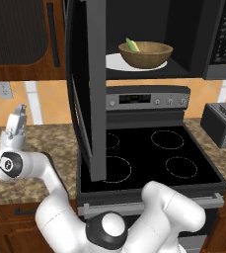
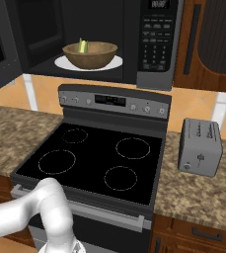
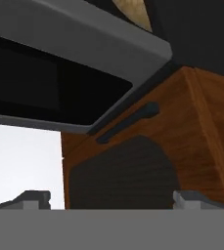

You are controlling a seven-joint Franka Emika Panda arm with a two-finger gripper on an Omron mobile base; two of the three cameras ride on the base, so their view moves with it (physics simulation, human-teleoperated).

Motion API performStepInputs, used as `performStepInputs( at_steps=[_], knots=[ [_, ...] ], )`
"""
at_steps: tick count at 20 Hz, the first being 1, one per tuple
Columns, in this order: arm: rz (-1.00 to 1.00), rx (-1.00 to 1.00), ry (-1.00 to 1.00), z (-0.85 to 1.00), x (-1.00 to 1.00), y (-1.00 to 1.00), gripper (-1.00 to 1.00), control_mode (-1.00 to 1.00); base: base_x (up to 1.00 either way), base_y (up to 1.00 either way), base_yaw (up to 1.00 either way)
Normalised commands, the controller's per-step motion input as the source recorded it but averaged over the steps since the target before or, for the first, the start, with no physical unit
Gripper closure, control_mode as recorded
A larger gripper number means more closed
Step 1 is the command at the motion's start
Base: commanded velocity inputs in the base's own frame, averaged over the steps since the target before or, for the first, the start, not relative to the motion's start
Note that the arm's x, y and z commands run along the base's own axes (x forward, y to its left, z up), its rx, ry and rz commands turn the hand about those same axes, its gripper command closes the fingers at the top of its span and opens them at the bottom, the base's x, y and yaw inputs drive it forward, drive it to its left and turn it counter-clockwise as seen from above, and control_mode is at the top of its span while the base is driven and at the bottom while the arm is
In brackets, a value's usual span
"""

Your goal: Pick the corn from the sink and place it in the bowl. Then pick the bowl and place it in the microwave. Then close the microwave door and press the start button.

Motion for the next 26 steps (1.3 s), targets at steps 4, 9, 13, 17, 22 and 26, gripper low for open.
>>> performStepInputs(
  at_steps=[4, 9, 13, 17, 22, 26],
  knots=[
    [-0.01, 0.12, 0.0, 0.44, -0.33, -0.03, -1.0, -1.0, 0.0, 0.0, 0.0],
    [0.0, 0.21, 0.0, 0.54, -0.33, -0.12, -1.0, -1.0, 0.0, 0.0, 0.0],
    [0.0, 0.26, -0.01, 0.15, -0.26, -0.07, -1.0, -1.0, 0.0, 0.0, 0.0],
    [0.0, 0.23, -0.01, 0.0, -0.19, -0.18, -1.0, -1.0, 0.0, 0.0, 0.0],
    [-0.06, 0.13, -0.02, 0.0, -0.41, -0.65, -1.0, -1.0, 0.0, 0.0, 0.0],
    [-0.02, 0.07, 0.0, 0.0, -0.23, -0.99, -1.0, -1.0, 0.0, 0.0, 0.0]
  ],
)
